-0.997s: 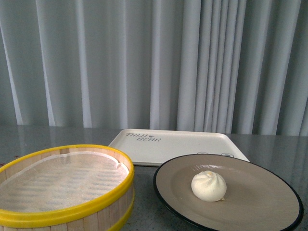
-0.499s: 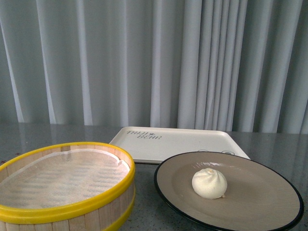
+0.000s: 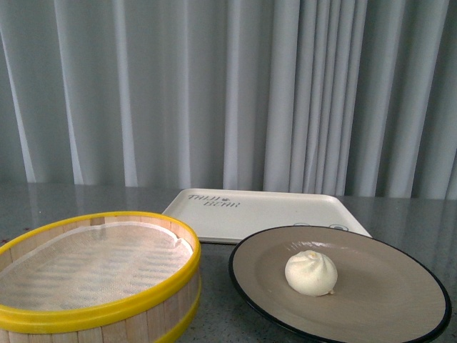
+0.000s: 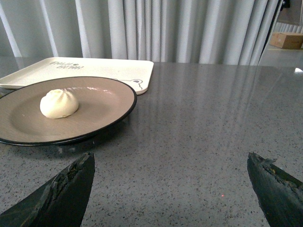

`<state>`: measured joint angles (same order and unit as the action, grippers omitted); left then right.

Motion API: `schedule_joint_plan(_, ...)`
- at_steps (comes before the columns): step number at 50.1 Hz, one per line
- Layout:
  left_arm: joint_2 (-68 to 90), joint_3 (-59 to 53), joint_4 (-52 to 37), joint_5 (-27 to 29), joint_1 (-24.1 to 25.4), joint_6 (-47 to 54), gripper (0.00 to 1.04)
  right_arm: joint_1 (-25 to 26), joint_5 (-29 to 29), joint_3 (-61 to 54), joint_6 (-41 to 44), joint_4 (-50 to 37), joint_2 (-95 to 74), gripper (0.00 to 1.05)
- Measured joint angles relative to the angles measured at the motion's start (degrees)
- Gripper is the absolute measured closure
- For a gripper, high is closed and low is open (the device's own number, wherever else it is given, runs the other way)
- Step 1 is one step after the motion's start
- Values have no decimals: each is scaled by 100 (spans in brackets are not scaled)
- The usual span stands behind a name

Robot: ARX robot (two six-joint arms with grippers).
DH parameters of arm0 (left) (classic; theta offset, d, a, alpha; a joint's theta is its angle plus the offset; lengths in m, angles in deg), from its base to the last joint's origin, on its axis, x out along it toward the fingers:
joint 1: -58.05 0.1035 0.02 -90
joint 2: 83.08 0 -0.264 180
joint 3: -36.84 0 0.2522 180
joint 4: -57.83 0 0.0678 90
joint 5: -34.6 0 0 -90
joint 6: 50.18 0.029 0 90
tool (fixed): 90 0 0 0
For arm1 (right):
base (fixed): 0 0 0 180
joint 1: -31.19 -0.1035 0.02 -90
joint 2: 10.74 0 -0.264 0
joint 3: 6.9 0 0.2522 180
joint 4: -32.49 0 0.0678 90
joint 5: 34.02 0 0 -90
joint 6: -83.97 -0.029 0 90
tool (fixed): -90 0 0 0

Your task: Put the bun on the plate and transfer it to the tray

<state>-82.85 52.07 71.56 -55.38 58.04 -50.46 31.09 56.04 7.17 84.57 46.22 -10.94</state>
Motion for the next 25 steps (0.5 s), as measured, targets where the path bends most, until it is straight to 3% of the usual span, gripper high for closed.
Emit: schedule_joint_plan(25,0,0,0,0,0,0,7,0,0,0,0,0,0,9)
